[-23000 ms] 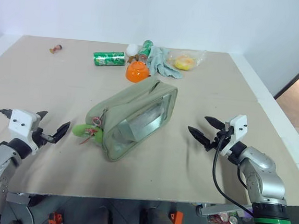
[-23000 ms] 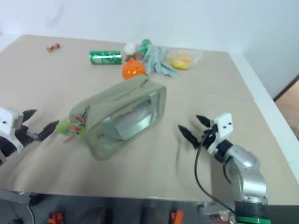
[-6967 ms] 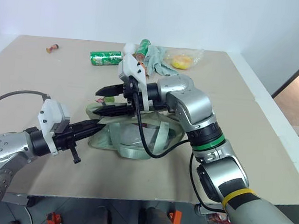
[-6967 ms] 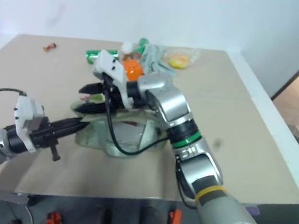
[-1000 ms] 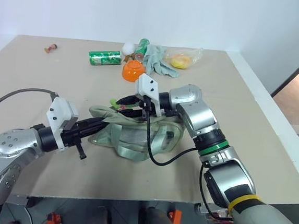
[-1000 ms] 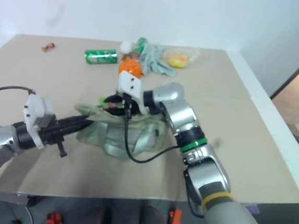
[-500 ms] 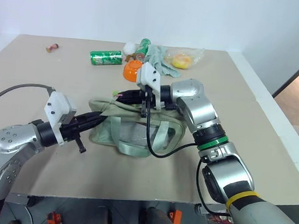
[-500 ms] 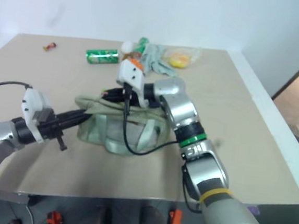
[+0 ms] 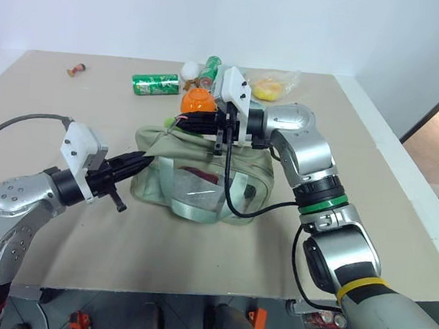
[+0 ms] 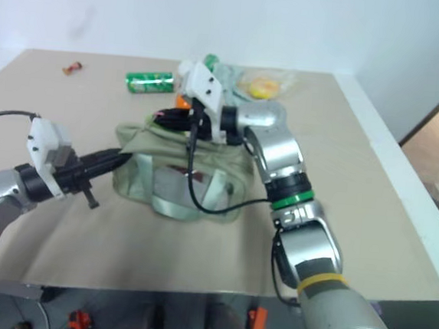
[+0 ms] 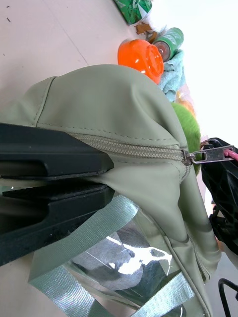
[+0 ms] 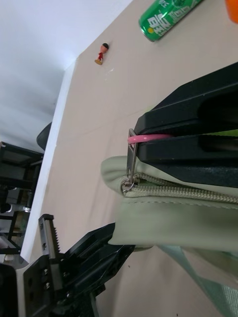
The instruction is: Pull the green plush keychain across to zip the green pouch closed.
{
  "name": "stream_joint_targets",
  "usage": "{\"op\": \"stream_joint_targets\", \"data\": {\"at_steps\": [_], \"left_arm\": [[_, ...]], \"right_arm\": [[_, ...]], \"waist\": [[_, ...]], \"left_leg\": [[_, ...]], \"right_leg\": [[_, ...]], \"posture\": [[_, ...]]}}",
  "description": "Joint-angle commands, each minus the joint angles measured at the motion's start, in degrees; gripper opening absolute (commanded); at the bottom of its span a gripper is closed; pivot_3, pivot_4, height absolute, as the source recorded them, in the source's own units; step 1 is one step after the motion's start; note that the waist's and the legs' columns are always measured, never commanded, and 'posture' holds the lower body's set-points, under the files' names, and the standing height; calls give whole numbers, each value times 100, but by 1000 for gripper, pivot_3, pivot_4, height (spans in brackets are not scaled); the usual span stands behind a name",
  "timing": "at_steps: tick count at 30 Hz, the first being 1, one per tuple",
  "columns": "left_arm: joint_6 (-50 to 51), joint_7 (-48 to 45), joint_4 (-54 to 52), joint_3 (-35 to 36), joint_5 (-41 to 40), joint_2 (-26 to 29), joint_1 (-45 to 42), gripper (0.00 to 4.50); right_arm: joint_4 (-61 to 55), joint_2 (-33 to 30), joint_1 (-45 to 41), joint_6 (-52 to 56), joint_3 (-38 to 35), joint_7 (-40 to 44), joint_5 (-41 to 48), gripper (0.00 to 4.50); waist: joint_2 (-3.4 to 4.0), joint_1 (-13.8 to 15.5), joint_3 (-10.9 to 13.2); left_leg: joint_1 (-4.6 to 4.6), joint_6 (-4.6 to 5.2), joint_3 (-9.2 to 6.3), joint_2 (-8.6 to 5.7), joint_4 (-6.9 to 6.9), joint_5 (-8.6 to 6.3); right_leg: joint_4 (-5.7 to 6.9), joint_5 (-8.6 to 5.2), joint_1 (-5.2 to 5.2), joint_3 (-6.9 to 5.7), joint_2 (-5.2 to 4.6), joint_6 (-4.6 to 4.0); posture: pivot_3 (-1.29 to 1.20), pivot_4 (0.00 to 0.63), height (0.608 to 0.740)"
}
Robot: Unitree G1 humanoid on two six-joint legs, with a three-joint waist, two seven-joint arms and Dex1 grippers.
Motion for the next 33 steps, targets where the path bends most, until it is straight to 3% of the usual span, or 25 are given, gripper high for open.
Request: {"op": "stream_joint_targets", "data": {"at_steps": [1,33], "left_arm": [[31,10,60,-12,88,16,56,0],[369,479,303,94,-17,-126,-183,0]], "right_arm": [[-423,-190,-27,-5,-340,-146,188,28],[-1212,-1002,246,289,-830,-1251,619,28]], "waist": [[0,0,0],[-1,3,-1]], "left_leg": [[0,0,0,0,0,0],[-4,0,0,-4,2,0]], "right_leg": [[0,0,0,0,0,0],[0,0,1,1,-3,5]], "posture": [[0,150,740],[0,150,740]]}}
